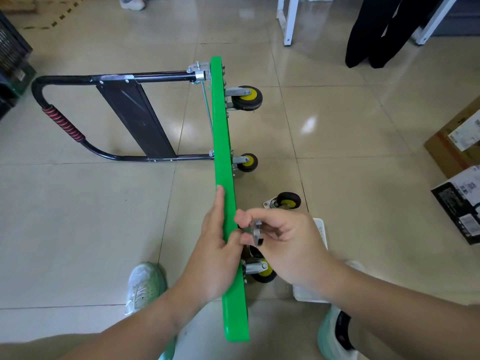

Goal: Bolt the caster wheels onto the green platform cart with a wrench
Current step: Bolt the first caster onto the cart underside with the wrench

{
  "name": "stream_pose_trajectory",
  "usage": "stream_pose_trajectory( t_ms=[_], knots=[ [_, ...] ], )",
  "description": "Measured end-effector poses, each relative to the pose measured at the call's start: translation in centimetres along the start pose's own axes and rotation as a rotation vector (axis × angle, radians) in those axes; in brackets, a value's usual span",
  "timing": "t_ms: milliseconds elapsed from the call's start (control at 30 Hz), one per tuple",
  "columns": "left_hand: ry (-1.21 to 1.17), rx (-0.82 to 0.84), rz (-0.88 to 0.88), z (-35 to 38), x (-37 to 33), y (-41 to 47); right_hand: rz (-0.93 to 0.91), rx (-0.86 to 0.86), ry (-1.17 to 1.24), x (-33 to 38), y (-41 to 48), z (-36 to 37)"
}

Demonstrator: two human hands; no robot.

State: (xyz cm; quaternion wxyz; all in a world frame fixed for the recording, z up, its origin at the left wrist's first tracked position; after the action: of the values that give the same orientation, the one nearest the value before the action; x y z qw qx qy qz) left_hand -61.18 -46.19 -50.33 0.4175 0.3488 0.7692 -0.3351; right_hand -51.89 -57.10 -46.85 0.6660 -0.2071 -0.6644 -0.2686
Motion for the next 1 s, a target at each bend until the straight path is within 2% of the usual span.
stream_pose_trajectory(
  t_ms=[200, 400, 600, 1000],
  knots=[
    [0.003, -0.008, -0.03, 0.2, 0.1, 0.0, -0.094, -0.14, 0.013, 1.1, -0.7, -1.1],
    [0.003, -0.016, -0.023, 0.3, -0.1, 0.1, 0.041, -0.228, 0.13, 2.5, 3.1, -3.7],
    [0.003, -0.012, -0.021, 0.2, 0.2, -0.1, 0.211, -0.229, 0.179, 1.3, 6.6, -4.3],
    [0.023, 0.015, -0.025, 0.0, -0.1, -0.1, 0.4, -0.099, 0.068, -1.2, 10.9, -2.4]
  ],
)
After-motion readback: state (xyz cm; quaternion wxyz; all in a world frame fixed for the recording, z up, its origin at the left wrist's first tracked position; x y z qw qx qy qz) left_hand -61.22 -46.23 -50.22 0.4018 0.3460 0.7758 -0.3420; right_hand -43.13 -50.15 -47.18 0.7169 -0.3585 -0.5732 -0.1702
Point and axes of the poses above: each hand's wrist, its own y-axis towards the middle knuckle, its own z-axis out of the palm, x = y × z, the point moved 4 cm from there along y, towards the middle knuckle, and after that the axes turned 5 degrees about y, right-handed, at the moved point
